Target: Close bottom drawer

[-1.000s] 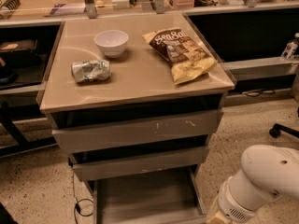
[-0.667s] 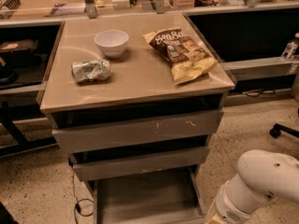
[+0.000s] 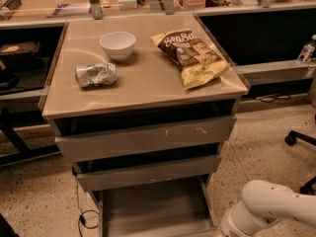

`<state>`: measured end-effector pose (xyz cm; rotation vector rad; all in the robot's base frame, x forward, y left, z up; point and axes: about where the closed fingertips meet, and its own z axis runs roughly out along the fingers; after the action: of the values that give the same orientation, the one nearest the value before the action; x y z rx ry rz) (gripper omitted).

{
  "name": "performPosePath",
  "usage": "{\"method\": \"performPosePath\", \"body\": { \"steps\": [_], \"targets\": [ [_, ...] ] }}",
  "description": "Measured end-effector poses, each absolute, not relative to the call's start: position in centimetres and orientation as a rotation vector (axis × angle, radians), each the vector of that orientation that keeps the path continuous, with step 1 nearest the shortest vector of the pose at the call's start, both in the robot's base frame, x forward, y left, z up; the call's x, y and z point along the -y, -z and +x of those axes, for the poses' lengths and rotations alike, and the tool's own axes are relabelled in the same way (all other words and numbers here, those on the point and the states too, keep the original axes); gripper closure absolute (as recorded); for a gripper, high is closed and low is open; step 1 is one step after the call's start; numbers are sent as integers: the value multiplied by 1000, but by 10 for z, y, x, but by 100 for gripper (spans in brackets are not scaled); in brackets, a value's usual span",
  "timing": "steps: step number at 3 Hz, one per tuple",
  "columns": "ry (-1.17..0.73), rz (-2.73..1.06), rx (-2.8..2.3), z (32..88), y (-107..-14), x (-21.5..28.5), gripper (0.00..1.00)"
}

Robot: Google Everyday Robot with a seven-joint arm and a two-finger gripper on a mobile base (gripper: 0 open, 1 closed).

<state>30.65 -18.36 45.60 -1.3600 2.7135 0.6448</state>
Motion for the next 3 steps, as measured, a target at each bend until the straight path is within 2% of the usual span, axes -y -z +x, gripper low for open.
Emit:
{"method": "performPosePath", "body": {
  "steps": [1, 3],
  "targets": [
    [-645, -1360, -2714, 307, -456, 184, 100],
    [-763, -1225, -2726, 321, -361, 191, 100]
  ]
}}
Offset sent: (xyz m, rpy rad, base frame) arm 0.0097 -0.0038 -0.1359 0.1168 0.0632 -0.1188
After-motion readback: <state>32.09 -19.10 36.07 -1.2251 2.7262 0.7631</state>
